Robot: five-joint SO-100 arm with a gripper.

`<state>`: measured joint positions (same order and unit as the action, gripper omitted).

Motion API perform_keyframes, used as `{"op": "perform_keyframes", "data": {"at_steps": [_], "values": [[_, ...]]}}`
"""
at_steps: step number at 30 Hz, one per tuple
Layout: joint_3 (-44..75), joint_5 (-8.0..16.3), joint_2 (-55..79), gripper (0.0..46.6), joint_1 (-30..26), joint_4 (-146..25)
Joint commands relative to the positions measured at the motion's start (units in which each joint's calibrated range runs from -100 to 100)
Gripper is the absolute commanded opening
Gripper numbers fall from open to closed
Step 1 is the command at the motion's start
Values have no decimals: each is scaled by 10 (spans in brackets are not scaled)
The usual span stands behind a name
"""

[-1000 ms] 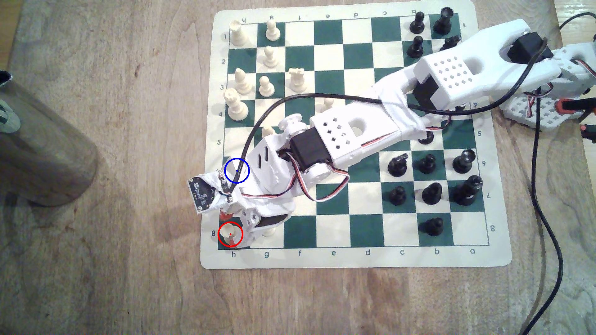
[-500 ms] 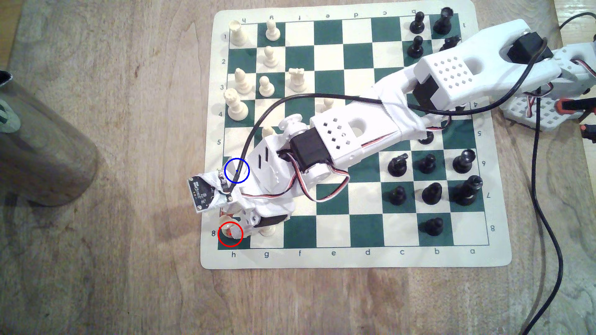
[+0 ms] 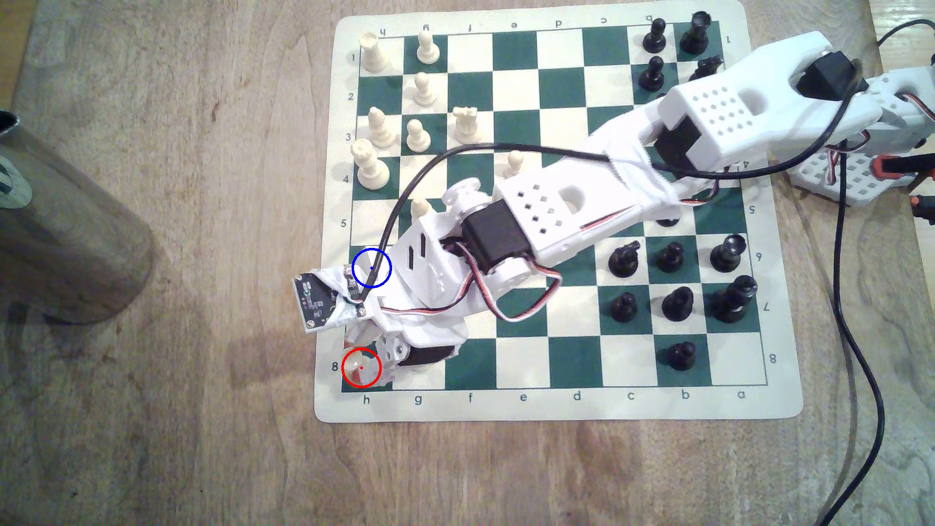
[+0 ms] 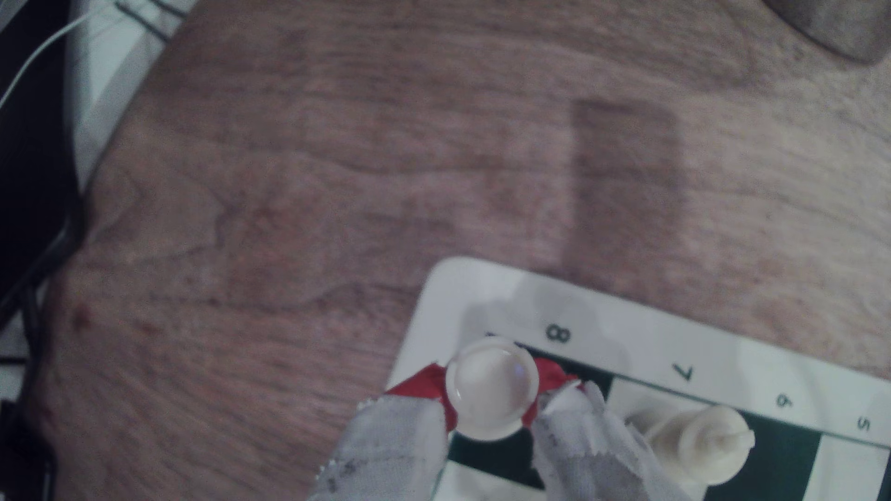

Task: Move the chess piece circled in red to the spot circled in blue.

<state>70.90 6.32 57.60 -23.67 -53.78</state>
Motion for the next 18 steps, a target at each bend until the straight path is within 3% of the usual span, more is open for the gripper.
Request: {"op": "perform_keyframes", "data": {"at_steps": [1,8,18], "values": [[60,5,-124,4,-7,-8],[55,6,-192,4,-3,-48],[54,-4,-208,4,57,-102]]}}
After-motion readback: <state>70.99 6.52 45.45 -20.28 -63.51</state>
